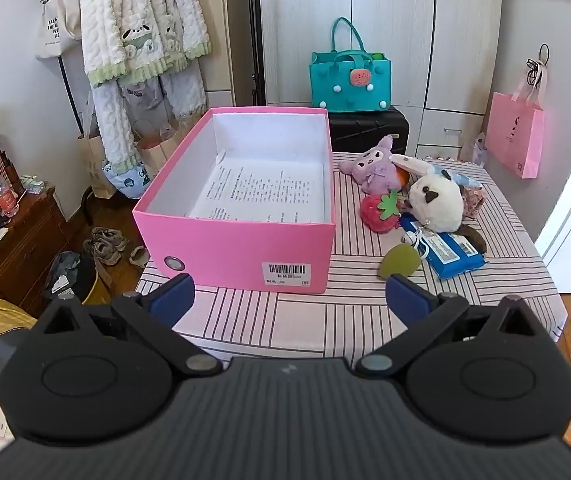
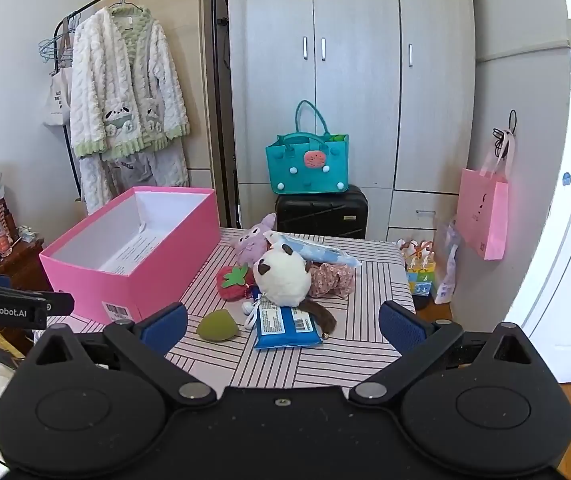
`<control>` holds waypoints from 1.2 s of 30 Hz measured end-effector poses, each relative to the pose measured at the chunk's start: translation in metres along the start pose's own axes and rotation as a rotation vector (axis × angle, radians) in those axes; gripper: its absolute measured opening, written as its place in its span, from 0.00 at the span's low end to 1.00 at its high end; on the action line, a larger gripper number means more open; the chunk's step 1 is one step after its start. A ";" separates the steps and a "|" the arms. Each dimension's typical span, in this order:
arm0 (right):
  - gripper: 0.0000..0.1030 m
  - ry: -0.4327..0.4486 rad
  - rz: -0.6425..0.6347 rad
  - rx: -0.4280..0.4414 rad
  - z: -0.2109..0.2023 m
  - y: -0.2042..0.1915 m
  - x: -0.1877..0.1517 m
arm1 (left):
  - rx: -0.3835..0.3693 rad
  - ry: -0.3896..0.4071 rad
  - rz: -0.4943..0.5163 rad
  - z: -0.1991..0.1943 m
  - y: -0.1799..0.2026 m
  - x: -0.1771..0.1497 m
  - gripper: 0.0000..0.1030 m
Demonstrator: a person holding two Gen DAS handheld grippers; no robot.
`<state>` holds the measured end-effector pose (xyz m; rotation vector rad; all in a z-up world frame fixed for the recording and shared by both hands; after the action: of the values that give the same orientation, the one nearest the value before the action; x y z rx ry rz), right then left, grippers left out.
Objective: Organize soft objects
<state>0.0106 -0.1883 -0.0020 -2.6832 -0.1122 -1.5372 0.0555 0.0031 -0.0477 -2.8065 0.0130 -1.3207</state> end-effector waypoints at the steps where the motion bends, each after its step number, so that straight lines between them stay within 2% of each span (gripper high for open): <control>1: 1.00 0.001 0.001 0.000 0.000 0.000 0.000 | 0.000 0.001 0.001 0.000 0.000 0.000 1.00; 11: 1.00 0.053 0.014 -0.003 0.000 -0.002 -0.007 | -0.028 0.062 -0.007 -0.008 0.003 -0.006 1.00; 22: 1.00 0.044 0.030 -0.036 0.000 0.004 -0.010 | 0.049 0.108 -0.002 -0.015 -0.009 -0.008 1.00; 36: 1.00 0.044 0.018 -0.050 -0.001 0.000 -0.015 | 0.055 0.091 0.033 -0.014 -0.008 -0.015 1.00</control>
<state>0.0023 -0.1889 -0.0144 -2.6779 -0.0478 -1.6144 0.0357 0.0107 -0.0499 -2.6870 0.0250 -1.4182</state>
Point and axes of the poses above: each gripper's, at about its wrist camera, not at the fingertips, and z roughly the way its jaws point, y to its right, x to its top, the point moved 7 cm from there along z, roughly the way its jaws point, and after that the axes turned 2 degrees about x, right-handed, at the moved point
